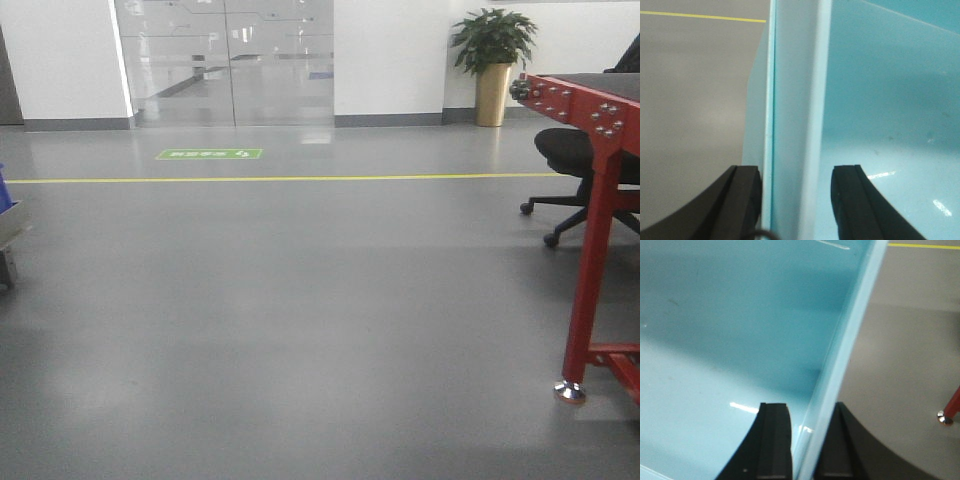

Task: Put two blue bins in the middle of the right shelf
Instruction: 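Drive the base along the aisle past the red table, holding the teal bin, then turn the base toward the shelf with the red bag bin and approach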

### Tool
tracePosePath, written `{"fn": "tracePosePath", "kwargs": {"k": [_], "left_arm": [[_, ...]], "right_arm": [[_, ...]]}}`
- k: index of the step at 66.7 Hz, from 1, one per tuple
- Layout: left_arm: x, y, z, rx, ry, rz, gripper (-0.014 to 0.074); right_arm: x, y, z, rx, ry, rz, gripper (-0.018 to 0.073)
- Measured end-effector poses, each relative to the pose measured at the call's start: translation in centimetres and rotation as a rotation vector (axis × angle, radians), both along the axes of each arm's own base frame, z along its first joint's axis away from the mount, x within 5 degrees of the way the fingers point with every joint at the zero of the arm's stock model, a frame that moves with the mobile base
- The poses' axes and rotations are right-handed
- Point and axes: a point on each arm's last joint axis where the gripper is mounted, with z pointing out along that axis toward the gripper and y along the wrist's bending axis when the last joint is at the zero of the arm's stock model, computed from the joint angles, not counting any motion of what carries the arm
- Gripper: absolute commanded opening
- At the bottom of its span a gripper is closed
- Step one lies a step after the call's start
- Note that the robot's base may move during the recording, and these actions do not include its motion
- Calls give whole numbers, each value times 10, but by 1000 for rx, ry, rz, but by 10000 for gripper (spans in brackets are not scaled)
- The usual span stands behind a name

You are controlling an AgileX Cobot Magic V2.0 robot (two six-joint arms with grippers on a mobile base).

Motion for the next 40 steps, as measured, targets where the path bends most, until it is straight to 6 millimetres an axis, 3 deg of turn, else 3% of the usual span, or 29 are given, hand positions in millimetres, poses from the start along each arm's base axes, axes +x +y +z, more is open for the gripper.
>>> {"fn": "tracePosePath", "kwargs": {"k": [40], "left_arm": [[0, 0, 0, 0, 0, 0, -111]], "right_arm": [[0, 0, 0, 0, 0, 0, -154]]}}
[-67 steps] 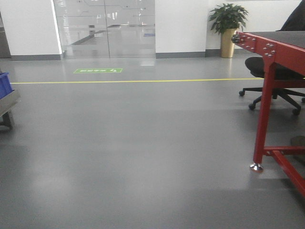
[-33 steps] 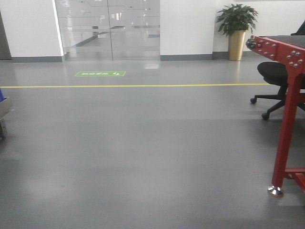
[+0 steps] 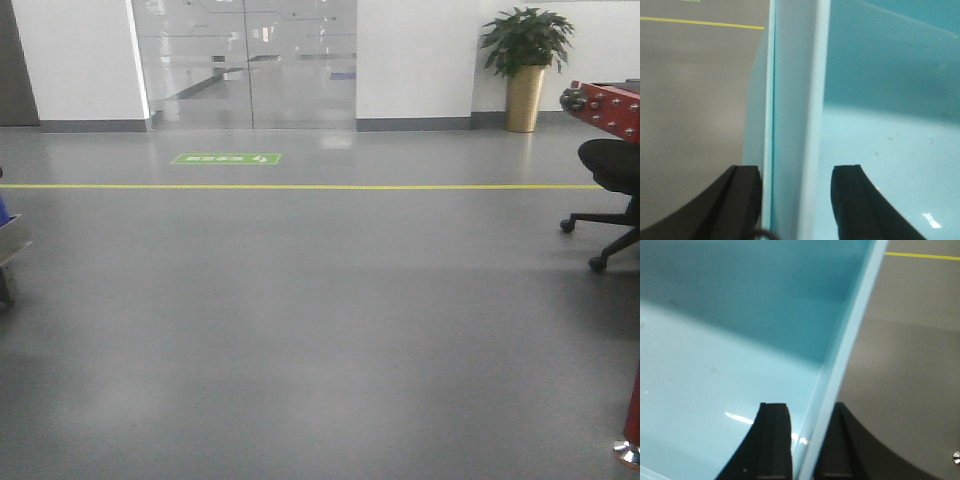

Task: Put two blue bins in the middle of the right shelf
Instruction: 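Turn the base toward the shelf with the red bag bin and approach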

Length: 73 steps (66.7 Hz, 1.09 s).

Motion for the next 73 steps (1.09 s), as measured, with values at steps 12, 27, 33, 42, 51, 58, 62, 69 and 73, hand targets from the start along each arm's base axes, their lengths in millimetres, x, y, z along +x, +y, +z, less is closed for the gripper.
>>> {"fn": "tracePosePath", "kwargs": {"k": [12, 27, 33, 42, 51, 58, 62, 69, 73], "left_arm": [[0, 0, 0, 0, 0, 0, -111], [0, 0, 0, 0, 0, 0, -111], [0, 0, 0, 0, 0, 0, -111], [0, 0, 0, 0, 0, 0, -111], [0, 0, 0, 0, 0, 0, -111], [0, 0, 0, 0, 0, 0, -111], [0, 0, 0, 0, 0, 0, -111], [0, 0, 0, 0, 0, 0, -111], [0, 0, 0, 0, 0, 0, -111]], "right_arm": [[0, 0, 0, 0, 0, 0, -154], [0, 0, 0, 0, 0, 0, -154], [0, 0, 0, 0, 0, 0, -154], [0, 0, 0, 0, 0, 0, -154], [0, 0, 0, 0, 0, 0, -154], [0, 0, 0, 0, 0, 0, -154], [0, 0, 0, 0, 0, 0, -154], [0, 0, 0, 0, 0, 0, -154], [0, 0, 0, 0, 0, 0, -154]]}}
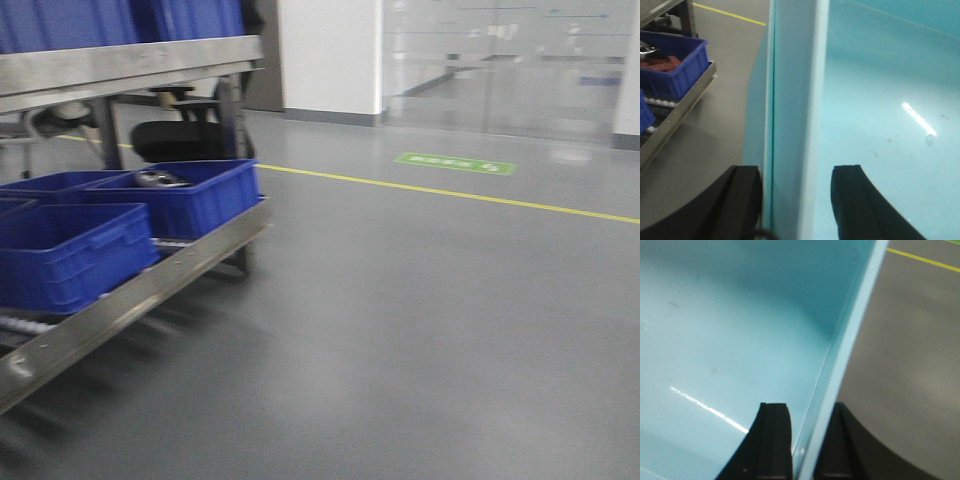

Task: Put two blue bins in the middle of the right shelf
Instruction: 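Turn the base toward the shelf with the red bag bin and approach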

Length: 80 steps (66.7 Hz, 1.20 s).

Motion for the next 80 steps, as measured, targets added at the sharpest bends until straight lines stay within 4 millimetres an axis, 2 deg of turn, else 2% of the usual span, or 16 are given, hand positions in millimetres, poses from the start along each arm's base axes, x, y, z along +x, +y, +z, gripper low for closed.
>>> {"fn": "tracePosePath", "kwargs": {"k": [80], "left_arm": [[0, 0, 0, 2, -1, 1, -111]], "right_arm": [[0, 0, 0, 0, 0, 0, -154]]}}
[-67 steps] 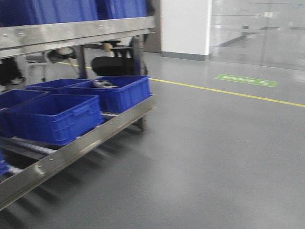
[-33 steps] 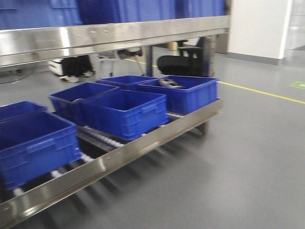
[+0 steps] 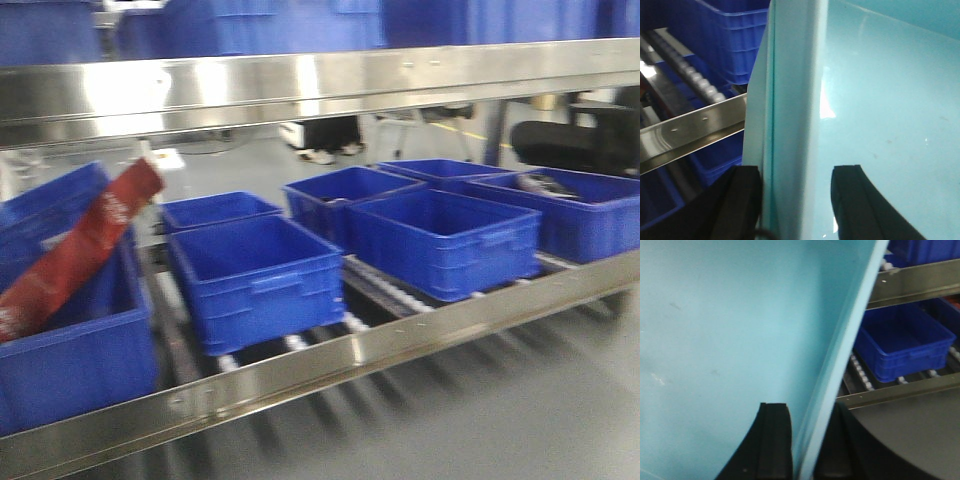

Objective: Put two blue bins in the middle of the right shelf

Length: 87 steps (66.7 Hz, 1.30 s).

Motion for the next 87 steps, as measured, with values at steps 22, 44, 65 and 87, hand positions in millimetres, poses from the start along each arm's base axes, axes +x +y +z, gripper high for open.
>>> {"fn": "tracePosePath", "kwargs": {"k": [22, 44, 65, 87], "left_arm": [[0, 0, 0, 2, -1, 1, -111], [0, 0, 0, 2, -1, 1, -111], [0, 0, 0, 2, -1, 1, -111], [0, 0, 0, 4, -1, 2, -111]], "right_arm": [[0, 0, 0, 0, 0, 0, -154], [0, 0, 0, 0, 0, 0, -154], [0, 0, 0, 0, 0, 0, -154], [0, 0, 0, 0, 0, 0, -154]]}}
